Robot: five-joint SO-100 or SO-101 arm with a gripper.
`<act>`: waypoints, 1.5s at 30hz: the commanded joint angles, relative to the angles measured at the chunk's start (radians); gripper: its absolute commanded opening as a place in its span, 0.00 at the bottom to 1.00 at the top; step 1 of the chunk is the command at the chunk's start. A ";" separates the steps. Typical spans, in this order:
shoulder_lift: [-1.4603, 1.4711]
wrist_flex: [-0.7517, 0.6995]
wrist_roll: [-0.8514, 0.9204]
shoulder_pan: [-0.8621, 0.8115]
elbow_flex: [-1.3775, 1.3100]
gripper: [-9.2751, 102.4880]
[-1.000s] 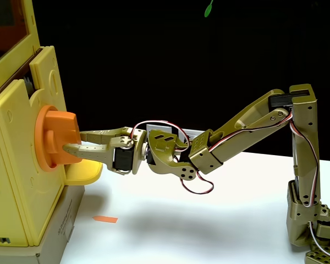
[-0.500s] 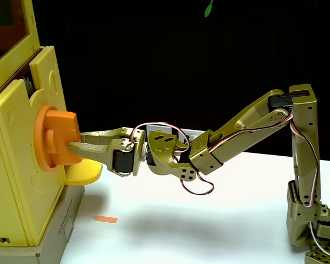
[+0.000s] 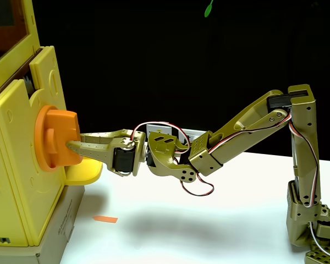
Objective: Turn the button of vending machine.
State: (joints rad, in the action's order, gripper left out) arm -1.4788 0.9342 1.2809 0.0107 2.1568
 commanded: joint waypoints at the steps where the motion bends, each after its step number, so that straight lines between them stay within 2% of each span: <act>1: -0.051 0.034 -0.150 0.023 -0.014 0.07; 5: -0.084 0.069 -0.370 0.021 -0.005 0.07; 16: -0.155 0.083 -1.112 -0.008 0.021 0.07; 29: -0.249 0.003 -1.805 -0.018 0.038 0.07; 39: -0.259 -0.025 -2.551 -0.040 0.055 0.07; 45: -0.275 -0.089 -2.873 -0.038 0.066 0.08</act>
State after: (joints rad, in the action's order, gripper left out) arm -1.6322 0.8529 -1.4481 -0.0061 2.2258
